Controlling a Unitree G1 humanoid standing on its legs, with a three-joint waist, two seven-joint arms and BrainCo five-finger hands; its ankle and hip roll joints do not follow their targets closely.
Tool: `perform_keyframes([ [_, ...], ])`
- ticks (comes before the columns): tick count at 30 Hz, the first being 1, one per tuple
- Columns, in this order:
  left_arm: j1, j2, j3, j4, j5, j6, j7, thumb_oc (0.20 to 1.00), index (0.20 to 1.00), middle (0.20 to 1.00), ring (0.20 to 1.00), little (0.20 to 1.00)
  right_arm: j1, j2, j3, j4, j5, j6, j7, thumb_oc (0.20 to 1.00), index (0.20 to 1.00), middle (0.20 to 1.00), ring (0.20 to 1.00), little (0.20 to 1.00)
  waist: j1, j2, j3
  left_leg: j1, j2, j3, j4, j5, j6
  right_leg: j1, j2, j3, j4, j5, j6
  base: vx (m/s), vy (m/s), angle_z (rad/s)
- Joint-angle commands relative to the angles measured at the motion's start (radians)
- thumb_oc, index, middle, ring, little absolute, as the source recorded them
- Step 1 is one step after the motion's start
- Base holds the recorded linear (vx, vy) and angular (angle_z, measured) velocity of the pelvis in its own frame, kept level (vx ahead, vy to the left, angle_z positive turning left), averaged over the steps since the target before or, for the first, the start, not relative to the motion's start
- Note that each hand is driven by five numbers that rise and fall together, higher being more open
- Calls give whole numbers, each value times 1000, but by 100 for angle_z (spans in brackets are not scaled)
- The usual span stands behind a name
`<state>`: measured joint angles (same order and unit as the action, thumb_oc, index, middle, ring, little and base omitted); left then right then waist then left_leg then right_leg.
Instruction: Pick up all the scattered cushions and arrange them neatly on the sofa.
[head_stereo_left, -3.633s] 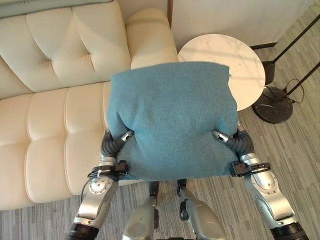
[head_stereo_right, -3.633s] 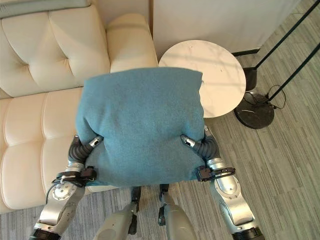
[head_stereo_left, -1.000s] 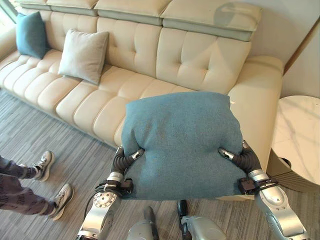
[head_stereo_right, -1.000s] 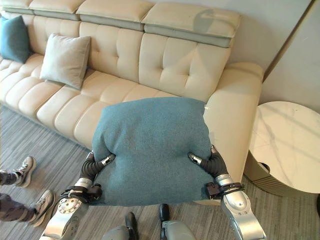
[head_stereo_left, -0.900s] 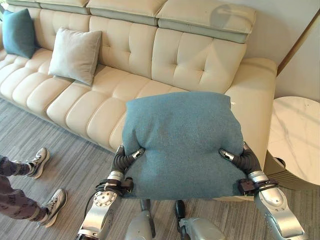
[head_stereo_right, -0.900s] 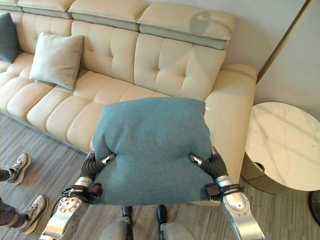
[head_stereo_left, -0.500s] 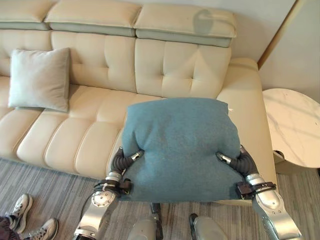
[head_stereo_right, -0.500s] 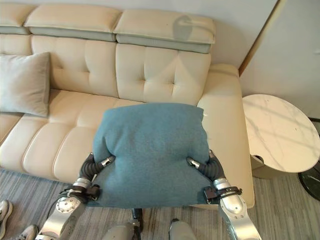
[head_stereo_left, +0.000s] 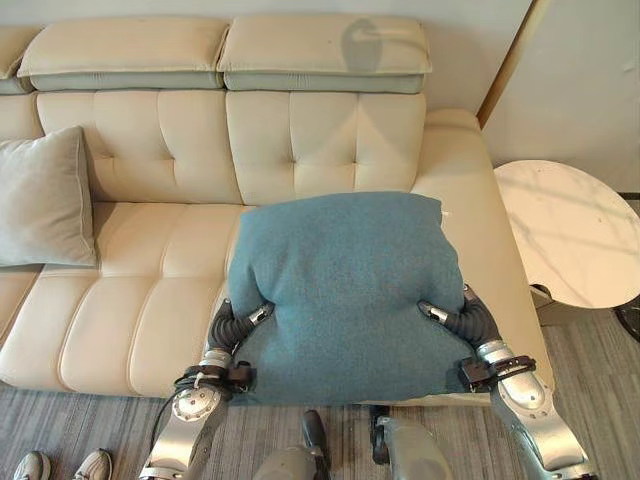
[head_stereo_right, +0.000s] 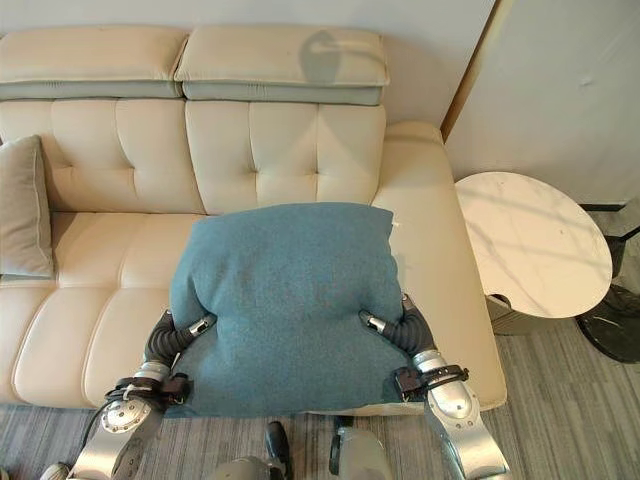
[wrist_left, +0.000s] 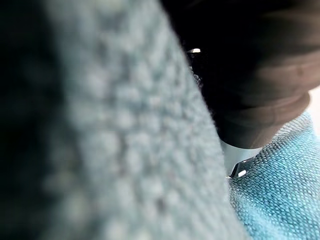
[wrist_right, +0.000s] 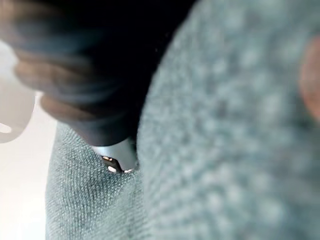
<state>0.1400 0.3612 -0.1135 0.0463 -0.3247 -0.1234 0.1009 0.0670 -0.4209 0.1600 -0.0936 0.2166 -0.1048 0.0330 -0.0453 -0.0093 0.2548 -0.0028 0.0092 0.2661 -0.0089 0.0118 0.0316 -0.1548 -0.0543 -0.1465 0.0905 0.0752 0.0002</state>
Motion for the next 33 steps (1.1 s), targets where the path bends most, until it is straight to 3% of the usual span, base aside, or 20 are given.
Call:
perform_keyframes([
  [1, -160, 18, -24, -47, 58, -136, 55, 200, 200, 200, 200, 200, -203, 26, 60, -67, -19, -120, -55, 200, 200, 200, 200, 200, 8, 2, -57, -45, -9, -58, 85, -117, -40, 7, -22, 18, -1, -98, 99, 0, 0, 0],
  [4, -199, 26, -26, -30, 72, -142, 85, 200, 200, 200, 200, 200, -248, 30, 73, -59, -34, -127, -82, 200, 200, 200, 200, 200, 9, 6, -50, -72, -10, -56, 80, -107, -40, -20, -21, 24, -7, -86, 100, -71, -11, 3],
  [8, -430, 62, -69, 65, 108, -184, 218, 200, 200, 200, 200, 200, -537, 55, 151, 16, -153, -156, -239, 200, 200, 200, 200, 200, 22, 26, -13, -234, -7, -48, 95, -81, -52, -163, -28, 39, -14, -52, 104, -144, -6, -5],
  [16, -1185, 229, -229, 492, 40, -228, 405, 200, 200, 200, 200, 200, -1266, -48, 225, 479, -288, -104, -572, 200, 200, 200, 200, 200, 53, 71, 62, -422, -23, -75, 87, -9, -74, -339, -43, 37, 7, -24, 119, -75, -14, 8],
  [22, -1531, 275, -329, 783, -40, -200, 403, 200, 200, 200, 200, 200, -1549, -102, 297, 740, -220, -80, -659, 200, 200, 200, 200, 200, 63, 85, 93, -503, -32, -99, 78, 21, -74, -430, -49, 44, 33, -15, 128, -27, -13, 11],
  [23, -1583, 280, -345, 839, -55, -193, 394, 1000, 1000, 1000, 1000, 1000, -1599, -112, 324, 796, -194, -83, -661, 715, 715, 715, 715, 715, 65, 89, 99, -517, -34, -101, 78, 26, -74, -447, -49, 44, 38, -16, 127, 67, -6, 1],
  [24, -1612, 281, -365, 888, -70, -172, 379, 1000, 1000, 1000, 1000, 1000, -1622, -118, 347, 842, -161, -75, -650, 959, 959, 959, 959, 959, 68, 94, 99, -516, -33, -119, 73, 9, -78, -448, -46, 56, 43, -37, 134, 0, 0, 0],
  [25, -1675, 292, -400, 936, -78, -162, 361, 1000, 1000, 1000, 1000, 1000, -1660, -131, 379, 904, -116, -75, -633, 1000, 1000, 1000, 1000, 1000, 68, 99, 119, -544, -34, -110, 77, 39, -73, -474, -52, 41, 49, -16, 126, 71, -34, 2],
  [26, -1705, 308, -425, 966, -70, -147, 348, 1000, 1000, 1000, 1000, 1000, -1674, -142, 402, 947, -80, -69, -616, 1000, 1000, 1000, 1000, 1000, 74, 105, 116, -540, -34, -127, 68, 23, -80, -474, -48, 50, 49, -37, 134, -13, -49, 5],
  [29, -1724, 339, -445, 1022, -99, -124, 302, 1000, 1000, 1000, 1000, 1000, -1680, -180, 458, 1009, -4, -47, -550, 1000, 1000, 1000, 1000, 1000, 84, 118, 141, -574, -34, -141, 46, 51, -87, -511, -50, 36, 53, -36, 133, 31, -42, 12],
  [33, -1657, 374, -432, 994, -95, -118, 274, 1000, 1000, 1000, 1000, 1000, -1621, -198, 478, 991, -19, -33, -517, 1000, 1000, 1000, 1000, 1000, 89, 135, 148, -597, -37, -142, 27, 69, -89, -534, -53, 27, 49, -36, 131, 6, -30, 9],
])
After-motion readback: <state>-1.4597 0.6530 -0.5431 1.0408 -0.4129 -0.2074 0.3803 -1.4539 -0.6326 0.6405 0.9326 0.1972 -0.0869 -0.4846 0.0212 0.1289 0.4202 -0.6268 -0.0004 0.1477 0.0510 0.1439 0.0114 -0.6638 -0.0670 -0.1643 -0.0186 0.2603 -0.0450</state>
